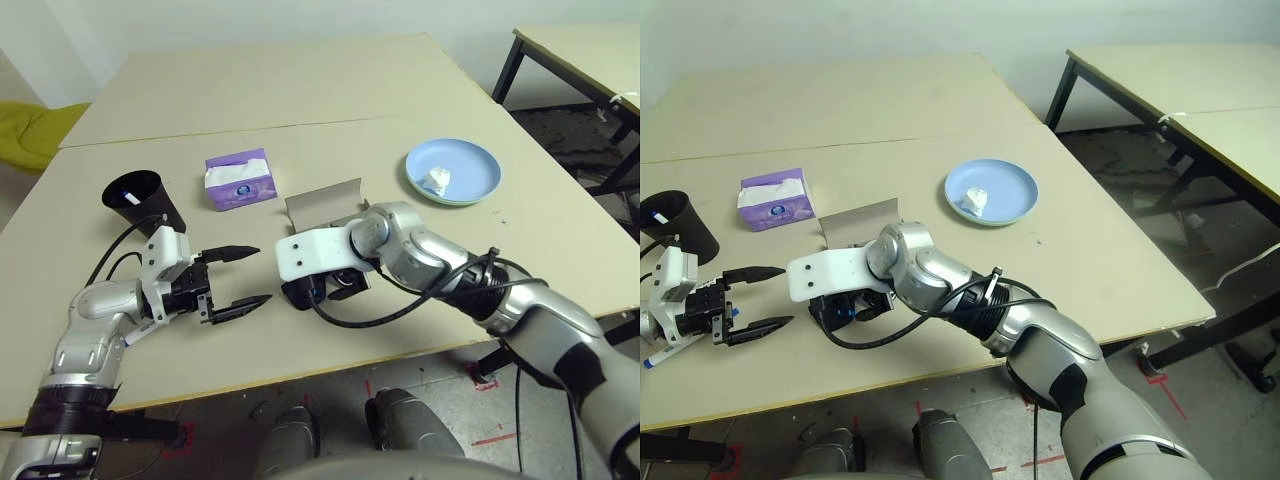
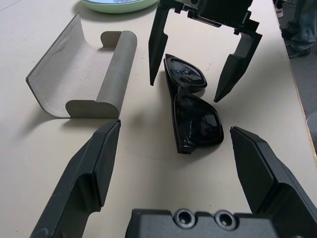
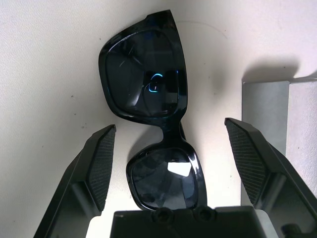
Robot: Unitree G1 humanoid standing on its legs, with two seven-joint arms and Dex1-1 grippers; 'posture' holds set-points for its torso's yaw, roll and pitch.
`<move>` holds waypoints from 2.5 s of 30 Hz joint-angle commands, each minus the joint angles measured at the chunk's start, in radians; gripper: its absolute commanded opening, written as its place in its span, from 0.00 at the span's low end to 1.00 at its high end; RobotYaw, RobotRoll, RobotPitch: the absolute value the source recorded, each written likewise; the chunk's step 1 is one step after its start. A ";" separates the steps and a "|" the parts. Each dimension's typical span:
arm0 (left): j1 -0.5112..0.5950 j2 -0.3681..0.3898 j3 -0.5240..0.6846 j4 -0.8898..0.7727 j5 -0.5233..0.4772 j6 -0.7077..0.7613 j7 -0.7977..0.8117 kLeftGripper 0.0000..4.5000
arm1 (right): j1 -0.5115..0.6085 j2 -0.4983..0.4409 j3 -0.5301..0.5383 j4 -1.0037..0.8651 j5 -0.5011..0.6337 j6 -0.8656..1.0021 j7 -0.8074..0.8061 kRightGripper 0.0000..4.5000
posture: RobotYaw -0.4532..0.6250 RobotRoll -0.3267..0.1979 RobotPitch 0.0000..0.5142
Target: Organize and tidy the items on the table.
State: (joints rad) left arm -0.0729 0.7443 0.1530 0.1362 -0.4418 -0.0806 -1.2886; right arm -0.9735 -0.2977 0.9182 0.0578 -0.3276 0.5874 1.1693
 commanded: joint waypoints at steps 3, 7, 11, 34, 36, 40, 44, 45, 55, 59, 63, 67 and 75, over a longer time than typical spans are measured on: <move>0.002 -0.006 -0.011 -0.001 0.012 -0.008 0.001 1.00 | 0.014 -0.001 -0.015 -0.019 -0.014 0.014 0.014 0.68 | 0.29 0.62 0.18; -0.008 -0.011 -0.011 -0.001 0.011 -0.005 0.005 1.00 | 0.023 -0.006 -0.016 -0.030 -0.015 0.025 0.023 0.34 | 0.29 0.62 0.17; -0.015 -0.016 -0.007 -0.015 0.004 0.000 0.014 1.00 | 0.030 -0.013 -0.029 -0.050 -0.006 0.046 0.034 0.03 | 0.29 0.62 0.17; 0.011 -0.016 0.027 -0.017 -0.001 0.091 0.121 1.00 | -0.161 0.006 -0.119 0.146 -0.010 -0.094 0.056 0.03 | 0.30 0.62 0.16; 0.033 -0.017 0.034 -0.047 -0.007 0.117 0.145 1.00 | -0.200 0.028 -0.135 0.236 -0.017 -0.154 0.028 0.03 | 0.31 0.62 0.16; 0.083 -0.028 0.045 -0.094 0.009 0.156 0.218 1.00 | -0.263 0.077 -0.164 0.402 -0.030 -0.270 -0.033 0.03 | 0.32 0.62 0.16; 0.111 -0.032 0.043 -0.118 0.030 0.174 0.281 1.00 | -0.294 0.122 -0.185 0.533 -0.050 -0.363 -0.091 0.03 | 0.34 0.62 0.16; 0.116 -0.034 0.043 -0.124 0.032 0.175 0.291 1.00 | -0.300 0.134 -0.189 0.566 -0.055 -0.385 -0.110 0.03 | 0.34 0.62 0.16; 0.132 -0.053 0.059 -0.168 0.018 0.201 0.361 1.00 | -0.295 0.177 -0.216 0.762 -0.108 -0.524 -0.225 0.03 | 0.36 0.62 0.16; 0.141 -0.057 0.060 -0.174 0.019 0.199 0.366 1.00 | -0.278 0.168 -0.218 0.783 -0.124 -0.541 -0.241 0.03 | 0.35 0.62 0.17; 0.140 -0.058 0.058 -0.172 0.016 0.195 0.366 1.00 | -0.271 0.156 -0.220 0.802 -0.138 -0.549 -0.250 0.03 | 0.35 0.62 0.17; 0.131 -0.060 0.054 -0.159 0.017 0.188 0.358 1.00 | -0.266 0.145 -0.220 0.814 -0.149 -0.546 -0.247 0.03 | 0.34 0.62 0.18; 0.131 -0.067 0.049 -0.154 0.018 0.179 0.344 1.00 | -0.250 0.145 -0.223 0.840 -0.170 -0.549 -0.268 0.03 | 0.34 0.62 0.18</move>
State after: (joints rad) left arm 0.0543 0.6831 0.2010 -0.0272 -0.4255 0.1057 -0.9381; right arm -1.2305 -0.1583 0.7142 0.8868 -0.4855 0.0450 0.9119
